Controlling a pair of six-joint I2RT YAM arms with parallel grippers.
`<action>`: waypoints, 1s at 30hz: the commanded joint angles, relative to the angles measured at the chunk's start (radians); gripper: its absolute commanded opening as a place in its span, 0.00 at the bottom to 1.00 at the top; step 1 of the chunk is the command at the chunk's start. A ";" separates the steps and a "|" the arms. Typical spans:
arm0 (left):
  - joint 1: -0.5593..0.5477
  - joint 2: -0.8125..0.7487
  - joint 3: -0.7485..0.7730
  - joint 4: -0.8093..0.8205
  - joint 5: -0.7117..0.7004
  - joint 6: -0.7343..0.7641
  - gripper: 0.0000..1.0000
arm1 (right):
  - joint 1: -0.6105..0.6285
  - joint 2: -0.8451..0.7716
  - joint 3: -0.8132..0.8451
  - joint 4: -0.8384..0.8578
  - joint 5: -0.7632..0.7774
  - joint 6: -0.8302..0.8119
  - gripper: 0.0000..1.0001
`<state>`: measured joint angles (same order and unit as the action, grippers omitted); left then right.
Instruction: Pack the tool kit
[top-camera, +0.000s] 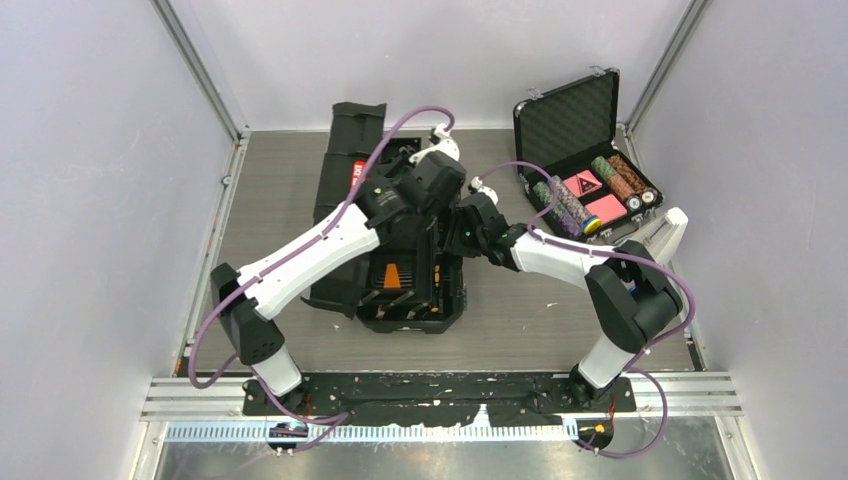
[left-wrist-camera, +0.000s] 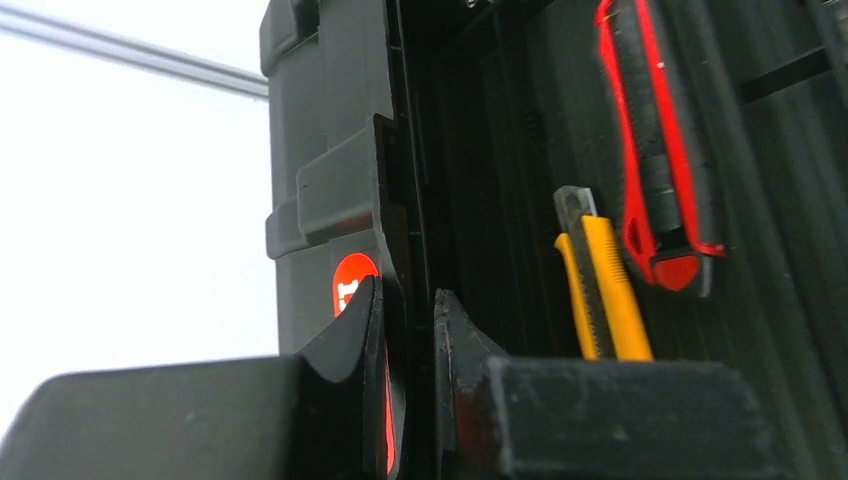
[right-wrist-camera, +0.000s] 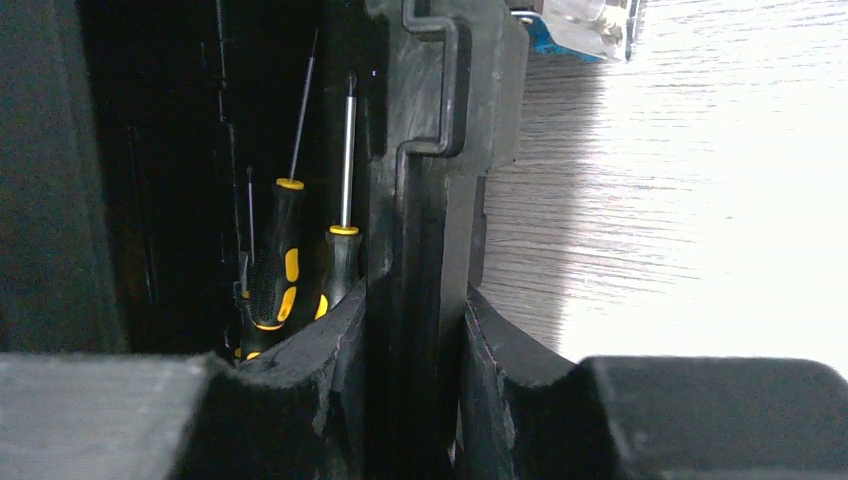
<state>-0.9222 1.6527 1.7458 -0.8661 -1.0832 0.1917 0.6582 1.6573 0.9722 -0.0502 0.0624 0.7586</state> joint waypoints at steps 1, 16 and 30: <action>-0.107 -0.017 0.152 0.214 -0.027 0.038 0.00 | 0.007 -0.004 -0.002 0.185 0.006 0.055 0.23; -0.225 0.018 0.307 0.129 0.330 -0.181 0.27 | 0.000 0.006 -0.022 0.214 -0.009 0.060 0.24; -0.095 -0.263 0.072 0.165 0.531 -0.362 0.64 | -0.005 -0.040 -0.039 0.236 -0.003 0.011 0.29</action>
<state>-1.1000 1.4960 1.9194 -0.7471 -0.6510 -0.0708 0.6476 1.6558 0.9253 0.0643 0.0166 0.7986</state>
